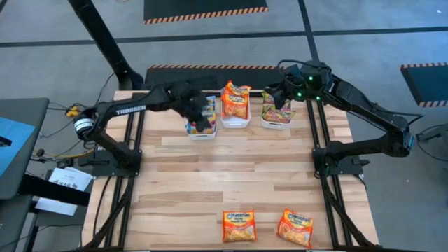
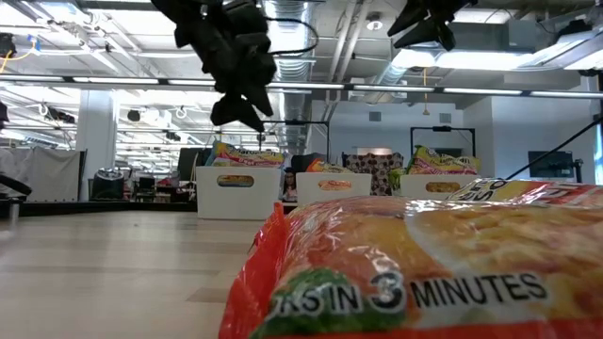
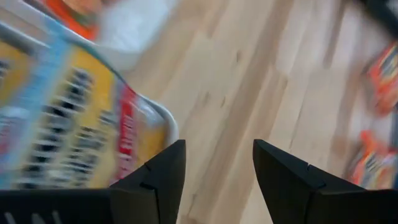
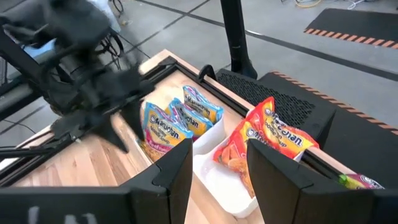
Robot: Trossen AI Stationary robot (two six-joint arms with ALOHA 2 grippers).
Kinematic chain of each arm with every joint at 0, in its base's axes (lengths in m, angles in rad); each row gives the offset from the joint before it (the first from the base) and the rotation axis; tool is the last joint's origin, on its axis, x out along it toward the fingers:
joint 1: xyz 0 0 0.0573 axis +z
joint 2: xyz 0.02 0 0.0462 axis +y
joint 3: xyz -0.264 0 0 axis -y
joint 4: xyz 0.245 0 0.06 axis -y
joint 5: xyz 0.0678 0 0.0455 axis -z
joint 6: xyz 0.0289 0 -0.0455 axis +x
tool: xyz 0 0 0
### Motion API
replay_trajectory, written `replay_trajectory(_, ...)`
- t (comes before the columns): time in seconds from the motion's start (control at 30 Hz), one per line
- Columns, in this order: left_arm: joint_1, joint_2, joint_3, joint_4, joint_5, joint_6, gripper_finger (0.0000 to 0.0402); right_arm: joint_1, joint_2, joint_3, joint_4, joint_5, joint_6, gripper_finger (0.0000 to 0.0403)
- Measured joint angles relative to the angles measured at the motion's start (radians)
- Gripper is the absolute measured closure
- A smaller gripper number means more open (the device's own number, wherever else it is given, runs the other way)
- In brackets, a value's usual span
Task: Sort Maruchan noodles
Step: Adjust the left white bin
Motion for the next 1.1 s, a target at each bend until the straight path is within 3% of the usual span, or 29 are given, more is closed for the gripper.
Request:
replay_trajectory(0.27, -0.130, 0.010, -0.003, -0.067, -0.126, 0.059, 0.0228, 0.000, 0.000, 0.000, -0.002, 0.000, 0.000, 0.0227)
replay_trajectory(0.63, -0.117, 0.009, -0.140, -0.021, -0.177, 0.043, 0.0228, 0.000, 0.000, 0.000, 0.000, 0.000, -0.013, 0.0227)
replay_trajectory(1.1, -0.020, 0.063, -0.156, 0.049, -0.253, 0.053, 0.0228, 0.003, 0.000, 0.000, -0.002, 0.000, -0.014, 0.0227)
